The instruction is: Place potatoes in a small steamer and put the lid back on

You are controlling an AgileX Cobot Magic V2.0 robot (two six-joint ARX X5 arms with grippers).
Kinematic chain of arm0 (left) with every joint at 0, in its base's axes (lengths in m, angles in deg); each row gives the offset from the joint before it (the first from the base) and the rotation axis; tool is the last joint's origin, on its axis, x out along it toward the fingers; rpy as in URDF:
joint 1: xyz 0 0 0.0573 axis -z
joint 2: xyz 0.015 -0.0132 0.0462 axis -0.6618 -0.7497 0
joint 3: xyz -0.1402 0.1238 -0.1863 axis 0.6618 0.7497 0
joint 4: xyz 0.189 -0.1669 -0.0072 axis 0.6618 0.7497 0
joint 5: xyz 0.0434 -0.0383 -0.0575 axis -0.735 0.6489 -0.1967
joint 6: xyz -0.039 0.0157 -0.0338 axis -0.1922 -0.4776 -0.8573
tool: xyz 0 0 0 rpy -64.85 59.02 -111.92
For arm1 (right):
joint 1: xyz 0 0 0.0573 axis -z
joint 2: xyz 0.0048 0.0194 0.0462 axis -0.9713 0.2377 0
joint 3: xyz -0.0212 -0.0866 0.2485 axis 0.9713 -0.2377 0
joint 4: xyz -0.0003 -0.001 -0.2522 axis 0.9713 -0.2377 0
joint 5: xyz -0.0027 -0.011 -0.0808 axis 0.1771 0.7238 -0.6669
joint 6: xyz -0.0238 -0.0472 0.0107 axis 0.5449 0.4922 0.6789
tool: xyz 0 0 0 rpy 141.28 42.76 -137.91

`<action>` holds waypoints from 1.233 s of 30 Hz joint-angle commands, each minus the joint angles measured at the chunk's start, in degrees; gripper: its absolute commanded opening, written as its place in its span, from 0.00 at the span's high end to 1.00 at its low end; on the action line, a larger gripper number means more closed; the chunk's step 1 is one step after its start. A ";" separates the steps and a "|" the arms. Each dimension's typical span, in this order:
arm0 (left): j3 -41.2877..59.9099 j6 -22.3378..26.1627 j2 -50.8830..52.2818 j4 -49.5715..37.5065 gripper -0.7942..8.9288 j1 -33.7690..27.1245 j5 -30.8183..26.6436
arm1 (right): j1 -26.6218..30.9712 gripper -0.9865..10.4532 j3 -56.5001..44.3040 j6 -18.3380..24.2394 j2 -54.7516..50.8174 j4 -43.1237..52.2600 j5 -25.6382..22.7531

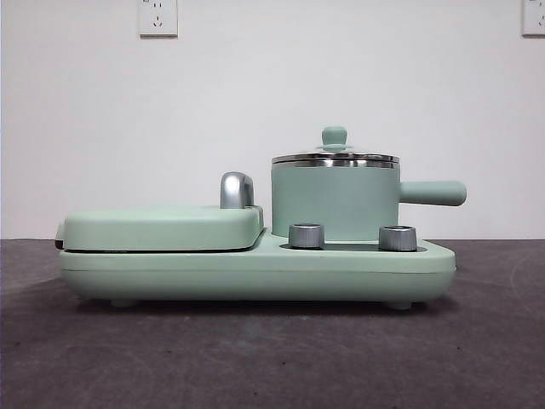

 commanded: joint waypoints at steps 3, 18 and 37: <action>1.25 -0.44 0.17 -1.84 0.91 -5.14 0.79 | -0.33 0.90 0.39 -0.02 0.22 0.61 -0.17; 39.12 20.39 15.67 -38.23 0.91 -40.00 2.93 | -0.33 0.90 0.39 -0.02 0.22 0.61 -0.15; 50.07 18.25 18.86 -41.48 0.91 -42.29 3.08 | -0.33 0.90 0.42 -0.02 0.22 0.61 -0.17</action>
